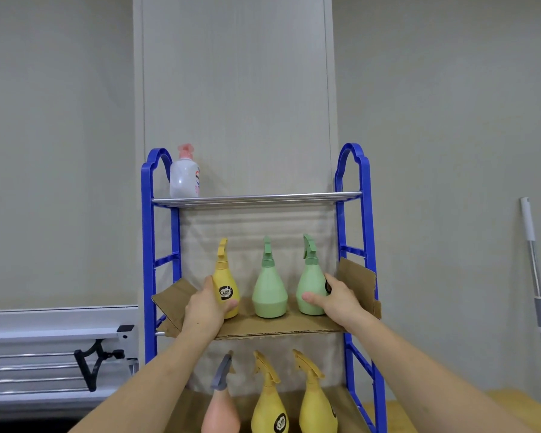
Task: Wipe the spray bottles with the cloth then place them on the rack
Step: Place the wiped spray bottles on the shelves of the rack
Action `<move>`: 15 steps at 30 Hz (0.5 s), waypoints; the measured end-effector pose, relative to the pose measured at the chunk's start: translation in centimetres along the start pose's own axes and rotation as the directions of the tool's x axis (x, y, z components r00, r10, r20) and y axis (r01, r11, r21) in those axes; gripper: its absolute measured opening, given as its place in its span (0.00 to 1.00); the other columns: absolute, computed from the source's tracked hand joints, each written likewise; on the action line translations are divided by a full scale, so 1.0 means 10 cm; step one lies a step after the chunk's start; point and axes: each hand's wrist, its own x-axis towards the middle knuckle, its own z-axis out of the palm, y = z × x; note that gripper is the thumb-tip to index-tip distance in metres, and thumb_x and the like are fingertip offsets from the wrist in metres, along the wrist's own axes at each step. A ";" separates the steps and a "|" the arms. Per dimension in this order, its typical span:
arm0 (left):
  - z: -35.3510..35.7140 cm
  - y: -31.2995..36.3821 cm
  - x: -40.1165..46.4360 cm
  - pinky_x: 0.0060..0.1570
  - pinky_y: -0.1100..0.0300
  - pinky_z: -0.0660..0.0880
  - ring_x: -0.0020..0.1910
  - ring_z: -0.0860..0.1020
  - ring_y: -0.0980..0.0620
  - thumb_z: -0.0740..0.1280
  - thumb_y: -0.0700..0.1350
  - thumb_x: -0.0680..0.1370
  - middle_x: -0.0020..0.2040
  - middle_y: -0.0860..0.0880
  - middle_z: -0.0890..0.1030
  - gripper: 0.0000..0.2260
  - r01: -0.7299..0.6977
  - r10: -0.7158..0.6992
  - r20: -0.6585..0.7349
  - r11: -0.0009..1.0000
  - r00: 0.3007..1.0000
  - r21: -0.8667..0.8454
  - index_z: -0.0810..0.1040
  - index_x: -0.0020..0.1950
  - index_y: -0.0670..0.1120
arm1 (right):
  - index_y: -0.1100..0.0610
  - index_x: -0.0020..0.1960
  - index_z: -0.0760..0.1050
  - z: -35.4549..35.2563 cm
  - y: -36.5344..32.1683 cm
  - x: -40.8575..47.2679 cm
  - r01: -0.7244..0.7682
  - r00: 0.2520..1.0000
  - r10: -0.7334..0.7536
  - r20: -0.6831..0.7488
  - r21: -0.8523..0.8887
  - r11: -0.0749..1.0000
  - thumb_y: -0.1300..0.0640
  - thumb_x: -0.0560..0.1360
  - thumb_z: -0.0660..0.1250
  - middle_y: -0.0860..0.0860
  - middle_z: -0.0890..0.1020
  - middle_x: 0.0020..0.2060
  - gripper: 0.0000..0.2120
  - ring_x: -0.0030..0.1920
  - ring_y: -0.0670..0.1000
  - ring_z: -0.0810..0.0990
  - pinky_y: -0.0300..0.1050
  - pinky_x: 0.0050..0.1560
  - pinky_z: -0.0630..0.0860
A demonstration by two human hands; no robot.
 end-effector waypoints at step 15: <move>-0.22 0.13 -0.57 0.55 0.57 0.74 0.62 0.77 0.50 0.66 0.52 0.82 0.65 0.49 0.76 0.21 -0.226 0.189 -0.201 0.958 0.961 -0.176 0.71 0.73 0.48 | 0.52 0.79 0.61 0.10 -0.09 -0.34 0.179 0.953 -0.231 -0.198 -0.250 0.952 0.47 0.79 0.69 0.48 0.68 0.75 0.32 0.75 0.48 0.66 0.50 0.75 0.68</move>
